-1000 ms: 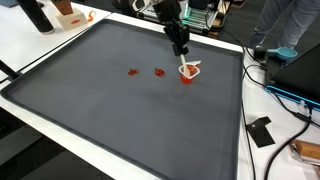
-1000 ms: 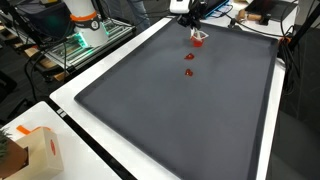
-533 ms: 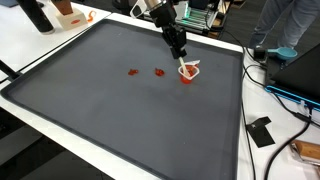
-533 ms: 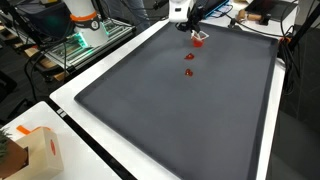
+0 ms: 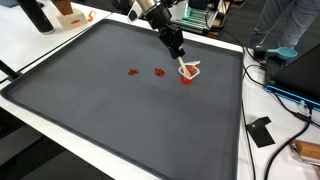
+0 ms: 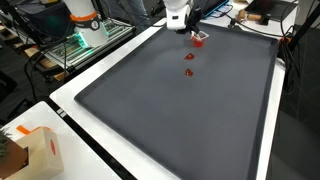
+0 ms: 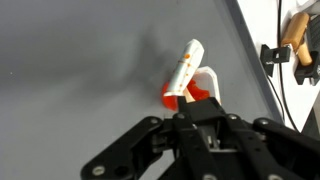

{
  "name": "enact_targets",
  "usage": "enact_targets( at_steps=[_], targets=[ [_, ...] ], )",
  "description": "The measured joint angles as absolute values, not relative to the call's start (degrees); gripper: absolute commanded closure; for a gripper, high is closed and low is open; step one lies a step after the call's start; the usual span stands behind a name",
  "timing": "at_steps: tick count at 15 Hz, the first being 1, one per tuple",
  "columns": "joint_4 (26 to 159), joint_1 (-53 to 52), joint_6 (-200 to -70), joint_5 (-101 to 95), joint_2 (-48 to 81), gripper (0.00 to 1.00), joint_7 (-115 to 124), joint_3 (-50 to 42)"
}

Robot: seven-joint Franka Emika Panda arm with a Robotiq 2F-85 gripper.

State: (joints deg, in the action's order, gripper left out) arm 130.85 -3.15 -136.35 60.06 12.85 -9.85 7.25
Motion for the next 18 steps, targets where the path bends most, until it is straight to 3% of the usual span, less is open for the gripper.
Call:
enact_targets(
  at_steps=[18],
  targets=[
    [130.83,-1.49,-132.74,70.55,15.71,0.94,-27.19,5.56]
  ],
)
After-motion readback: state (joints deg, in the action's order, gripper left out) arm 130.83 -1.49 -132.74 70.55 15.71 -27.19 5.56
